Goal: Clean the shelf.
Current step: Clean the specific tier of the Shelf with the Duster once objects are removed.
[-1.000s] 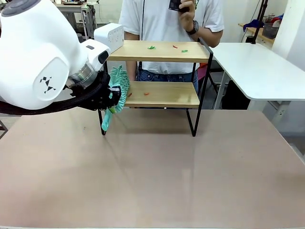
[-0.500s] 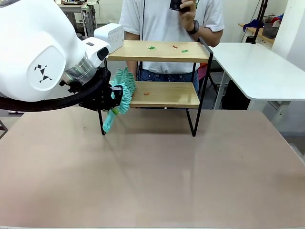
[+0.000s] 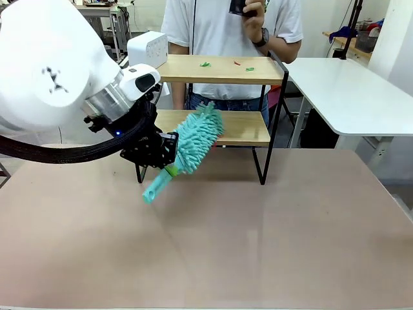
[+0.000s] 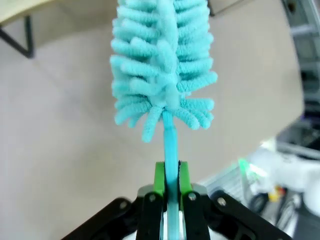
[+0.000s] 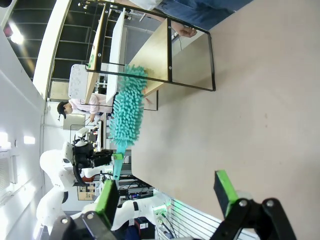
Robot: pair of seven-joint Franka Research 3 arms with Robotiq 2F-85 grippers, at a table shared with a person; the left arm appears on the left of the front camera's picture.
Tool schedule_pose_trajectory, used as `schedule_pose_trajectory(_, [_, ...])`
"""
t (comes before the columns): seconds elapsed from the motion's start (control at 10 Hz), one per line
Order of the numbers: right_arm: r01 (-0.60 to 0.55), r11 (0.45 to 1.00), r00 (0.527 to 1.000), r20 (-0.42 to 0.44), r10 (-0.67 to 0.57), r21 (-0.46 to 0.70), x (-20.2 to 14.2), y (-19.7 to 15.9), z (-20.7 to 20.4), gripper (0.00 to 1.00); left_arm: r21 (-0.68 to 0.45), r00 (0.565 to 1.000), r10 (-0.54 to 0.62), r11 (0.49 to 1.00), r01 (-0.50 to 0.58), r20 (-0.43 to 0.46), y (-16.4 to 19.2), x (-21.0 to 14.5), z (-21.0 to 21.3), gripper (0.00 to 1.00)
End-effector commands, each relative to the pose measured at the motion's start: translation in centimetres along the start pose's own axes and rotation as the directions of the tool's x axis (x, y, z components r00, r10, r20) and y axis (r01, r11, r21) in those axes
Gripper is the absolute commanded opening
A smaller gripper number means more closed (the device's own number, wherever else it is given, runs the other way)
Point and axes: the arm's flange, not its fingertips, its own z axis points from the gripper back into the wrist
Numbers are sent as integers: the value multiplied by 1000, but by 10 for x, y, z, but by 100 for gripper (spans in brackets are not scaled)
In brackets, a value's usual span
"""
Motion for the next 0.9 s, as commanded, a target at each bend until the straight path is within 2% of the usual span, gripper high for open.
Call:
schedule_pose_trajectory(0.0, [-27, 999, 1000, 13, 26, 23, 1, 1, -1, 100, -125, 954, -189, 979, 164, -231, 16, -1, 23, 12])
schedule_pose_trajectory(0.1, [-27, 999, 1000, 13, 26, 23, 1, 1, -1, 100, -200, 919, -269, 955, 217, -288, 18, -7, 32, 12])
schedule_pose_trajectory(0.2, [-27, 999, 1000, 13, 26, 23, 1, 1, -1, 100, -277, 892, -330, 928, 248, -309, 20, -12, 39, 12])
schedule_pose_trajectory(0.4, [-27, 999, 1000, 13, 26, 23, 1, 1, -1, 100, -287, 887, -350, 920, 265, -303, 22, -19, 47, 12])
schedule_pose_trajectory(0.6, [-27, 999, 1000, 13, 26, 23, 1, 1, -1, 100, -313, 879, -378, 906, 285, -291, 24, -26, 62, 12])
schedule_pose_trajectory(0.7, [-27, 999, 1000, 13, 26, 23, 1, 1, -1, 100, -356, 867, -420, 879, 317, -266, 28, -39, 86, 12])
schedule_pose_trajectory(0.8, [-27, 999, 1000, 13, 26, 23, 1, 1, -1, 100, -346, 870, -448, 865, 364, -204, 36, -61, 120, 12])
